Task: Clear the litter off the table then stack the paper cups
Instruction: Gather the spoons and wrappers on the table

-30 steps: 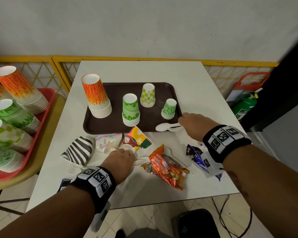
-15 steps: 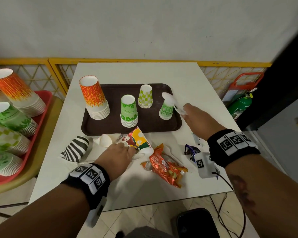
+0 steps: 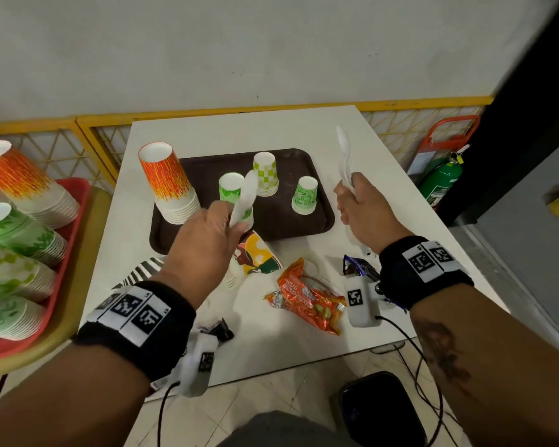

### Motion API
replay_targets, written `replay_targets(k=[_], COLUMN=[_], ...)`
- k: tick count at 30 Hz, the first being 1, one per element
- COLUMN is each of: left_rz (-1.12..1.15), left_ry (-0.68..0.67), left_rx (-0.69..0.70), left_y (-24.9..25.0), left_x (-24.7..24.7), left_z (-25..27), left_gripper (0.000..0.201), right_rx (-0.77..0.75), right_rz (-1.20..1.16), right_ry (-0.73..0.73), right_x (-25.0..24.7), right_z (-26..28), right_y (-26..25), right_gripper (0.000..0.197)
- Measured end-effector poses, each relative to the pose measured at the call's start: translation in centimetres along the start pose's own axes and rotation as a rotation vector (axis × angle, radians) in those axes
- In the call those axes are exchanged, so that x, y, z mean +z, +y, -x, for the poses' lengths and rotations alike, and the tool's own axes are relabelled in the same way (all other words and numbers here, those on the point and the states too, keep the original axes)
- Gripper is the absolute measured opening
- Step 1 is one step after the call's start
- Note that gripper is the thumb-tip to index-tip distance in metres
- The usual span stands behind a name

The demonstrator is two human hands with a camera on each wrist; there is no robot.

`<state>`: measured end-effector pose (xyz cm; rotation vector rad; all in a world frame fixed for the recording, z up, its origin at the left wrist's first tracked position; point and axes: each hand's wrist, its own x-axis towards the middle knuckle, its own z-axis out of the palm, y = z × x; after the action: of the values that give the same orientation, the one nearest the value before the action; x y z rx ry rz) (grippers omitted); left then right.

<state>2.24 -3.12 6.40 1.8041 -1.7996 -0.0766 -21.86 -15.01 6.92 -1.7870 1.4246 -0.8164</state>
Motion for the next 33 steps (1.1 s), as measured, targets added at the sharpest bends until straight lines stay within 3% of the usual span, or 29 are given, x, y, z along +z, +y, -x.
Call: replay_targets(k=[6,9,17,20,26,30,33], left_rz=[0.307,0.5,0.851,0.872,0.687,0.424,0.25], left_ry=[0.156,0.19,-0.031,-0.226,-0.825,-1.138,-1.31], left_rx=[-0.09,-0.063,-0.103,-0.102,-0.022,0.062,0.025], left_y=[3.7,6.4,17.1,22.8,33.1,37.0,37.3], left_x=[-2.7,-2.3,6.4,11.1,21.3,28.5,34.5], left_z=[-3.4,-5.1,-7.6,-6.0,1.8,7.4,10.7], left_gripper=[0.03,0.029,0.021,0.025,0.025,0.028,0.041], right_rx=[0.052,0.086,0.268,0.414,0.828,1.091,1.23], right_rz=[-0.202,-0.252,-0.401,-0.459,-0.784,-0.733,-0.736], right_ry=[0.104,0.185,0.494,0.649,0.876,0.734,0.626], right_x=[-0.7,-1.8,-7.6,-10.3,-11.8,-10.4,-8.6], right_z=[1.7,3.0,9.6,14.0,23.1,28.9,31.6], right_y=[-0.5,0.0,4.7,8.7,20.3,27.5,31.9], right_gripper=[0.014,0.013,0.011,0.012,0.009,0.025,0.025])
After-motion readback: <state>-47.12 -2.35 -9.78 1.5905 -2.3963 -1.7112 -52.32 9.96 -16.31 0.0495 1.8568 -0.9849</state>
